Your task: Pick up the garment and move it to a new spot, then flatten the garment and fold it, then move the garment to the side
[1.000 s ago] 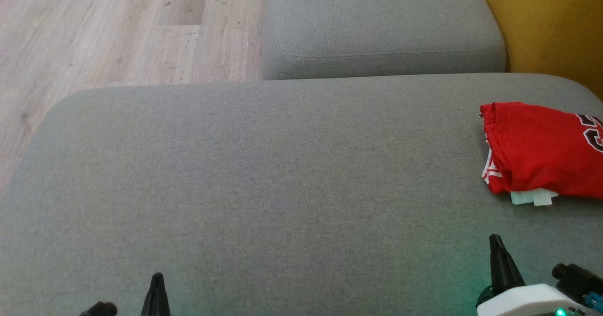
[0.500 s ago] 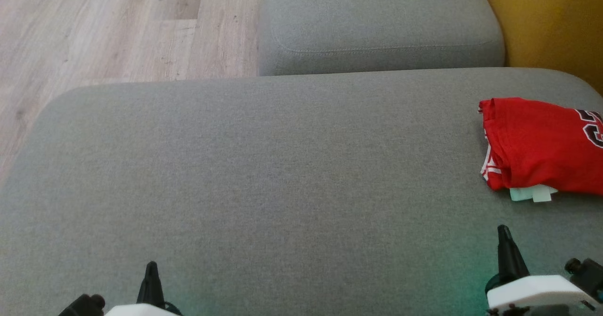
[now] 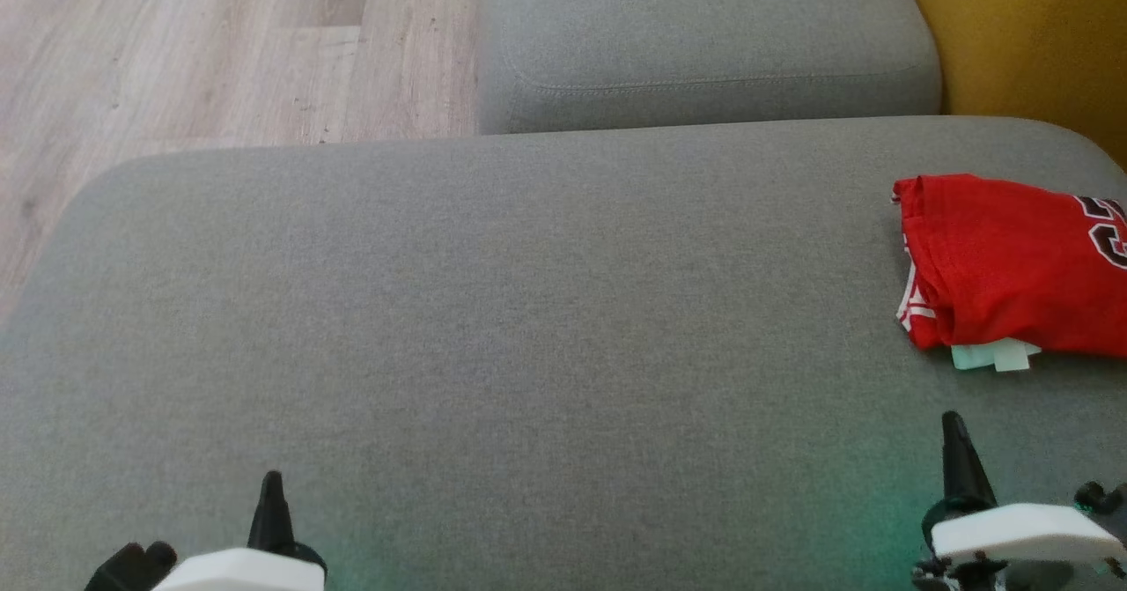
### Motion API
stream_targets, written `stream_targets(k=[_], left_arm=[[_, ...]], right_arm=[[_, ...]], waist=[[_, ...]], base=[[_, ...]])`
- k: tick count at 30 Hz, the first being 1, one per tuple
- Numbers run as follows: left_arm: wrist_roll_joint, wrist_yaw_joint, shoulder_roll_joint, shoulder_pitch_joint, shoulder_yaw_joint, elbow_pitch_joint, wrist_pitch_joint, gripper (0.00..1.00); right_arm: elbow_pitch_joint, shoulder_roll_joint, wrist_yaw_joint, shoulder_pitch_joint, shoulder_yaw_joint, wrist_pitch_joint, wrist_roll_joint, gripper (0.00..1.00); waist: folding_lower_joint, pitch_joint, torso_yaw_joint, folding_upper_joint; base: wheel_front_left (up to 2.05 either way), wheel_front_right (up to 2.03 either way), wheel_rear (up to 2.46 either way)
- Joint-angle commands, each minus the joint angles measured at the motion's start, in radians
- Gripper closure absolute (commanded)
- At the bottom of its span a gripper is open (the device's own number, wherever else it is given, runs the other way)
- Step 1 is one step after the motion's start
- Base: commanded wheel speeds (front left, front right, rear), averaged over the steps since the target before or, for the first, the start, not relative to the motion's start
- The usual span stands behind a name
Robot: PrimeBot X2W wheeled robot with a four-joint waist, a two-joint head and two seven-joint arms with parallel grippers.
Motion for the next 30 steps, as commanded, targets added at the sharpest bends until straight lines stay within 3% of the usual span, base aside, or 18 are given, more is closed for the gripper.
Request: stream_targets(k=[1,30], left_arm=[[-0.02,-0.01,0.0,-0.062,0.039,-0.029,0.007,1.0],[-0.241,-0.09,-0.048,-0.121,0.168,-0.028,0.084,1.0]], right_arm=[[-0.039,-0.004,0.004,-0.07,0.004,0.008,0.031,1.0],[-0.047,-0.006,0.005,-0.13,-0.026,0.068,0.358,1.0]], waist=[[-0.0001,0.001,-0.001,0.0],[-0.0001,0.03,-0.014,0.0]], base=[[0.0,0.0,0.0],[0.0,0.0,0.0]])
